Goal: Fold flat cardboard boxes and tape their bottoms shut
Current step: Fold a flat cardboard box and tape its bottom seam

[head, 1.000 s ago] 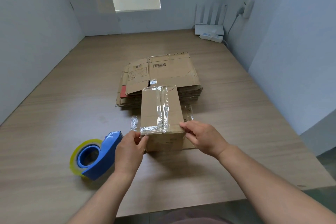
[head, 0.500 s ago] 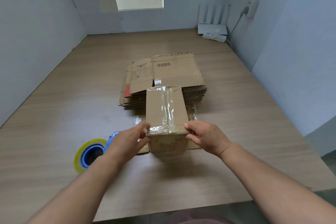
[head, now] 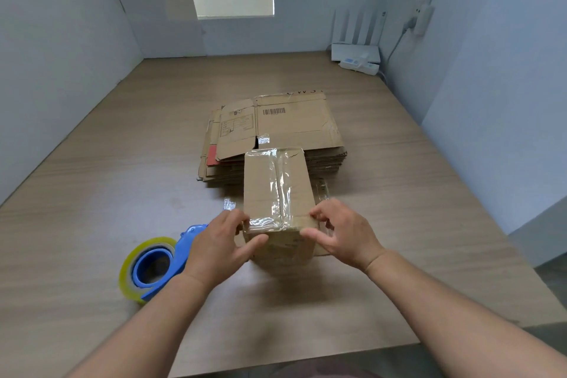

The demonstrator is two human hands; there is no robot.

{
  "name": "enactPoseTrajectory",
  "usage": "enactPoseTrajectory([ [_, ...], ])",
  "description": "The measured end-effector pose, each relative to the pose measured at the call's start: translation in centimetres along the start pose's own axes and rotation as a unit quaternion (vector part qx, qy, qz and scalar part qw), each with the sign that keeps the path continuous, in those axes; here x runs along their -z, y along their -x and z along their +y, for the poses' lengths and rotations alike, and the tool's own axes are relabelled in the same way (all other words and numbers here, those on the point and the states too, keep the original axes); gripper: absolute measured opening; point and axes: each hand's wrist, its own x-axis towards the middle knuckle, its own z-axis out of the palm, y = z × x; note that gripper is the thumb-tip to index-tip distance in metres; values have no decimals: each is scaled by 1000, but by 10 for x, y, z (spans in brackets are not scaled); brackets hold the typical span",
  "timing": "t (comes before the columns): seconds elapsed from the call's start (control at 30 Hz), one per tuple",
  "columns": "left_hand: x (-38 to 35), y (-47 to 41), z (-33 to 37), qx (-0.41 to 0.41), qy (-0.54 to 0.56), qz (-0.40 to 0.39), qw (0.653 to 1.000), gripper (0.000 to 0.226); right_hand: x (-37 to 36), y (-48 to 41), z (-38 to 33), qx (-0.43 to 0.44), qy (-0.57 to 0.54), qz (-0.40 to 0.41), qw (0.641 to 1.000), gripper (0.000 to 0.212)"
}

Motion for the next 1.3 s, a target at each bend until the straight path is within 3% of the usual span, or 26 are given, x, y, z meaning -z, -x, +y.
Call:
enactPoseTrajectory([
  [0.07,3,-4,6,59,100,0,993,51,1,-9,-7,-120,-98,26,988,39],
  [0.13,4,-14,11,149,224,-2,963,72,1,-21,-12,-208,-183,22,960,50],
  [0.2,3,-25,16,239,331,-23,913,66,1,-33,-16,-251,-240,-25,937,55],
  [0.27,2,-31,20,279,385,-42,879,53,1,-36,-17,-263,-270,-59,924,55],
  [0.43,0,-27,22,319,291,-107,896,52,3,-24,-3,-316,-208,-27,925,57],
  [0.6,-5,-21,35,308,302,-163,887,56,5,-17,-12,-310,-247,-90,914,65],
  [0.77,12,-25,51,275,355,-101,887,59,27,-16,-24,-287,-271,-19,919,76],
  [0.87,32,-25,63,213,461,-33,861,60,47,-17,-31,-269,-393,37,878,87],
  [0.97,51,-24,71,184,544,34,818,60,60,-16,-37,-245,-484,79,836,84],
  [1.03,58,-20,72,185,556,57,809,65,61,-13,-40,-237,-516,96,818,79],
  [1.17,56,-7,63,223,523,9,822,89,51,-5,-37,-257,-508,79,819,73],
  [1.23,53,0,61,255,491,-28,833,85,44,1,-33,-285,-490,55,822,76],
  [1.3,50,4,62,291,432,-61,852,67,38,6,-30,-315,-462,34,828,60],
])
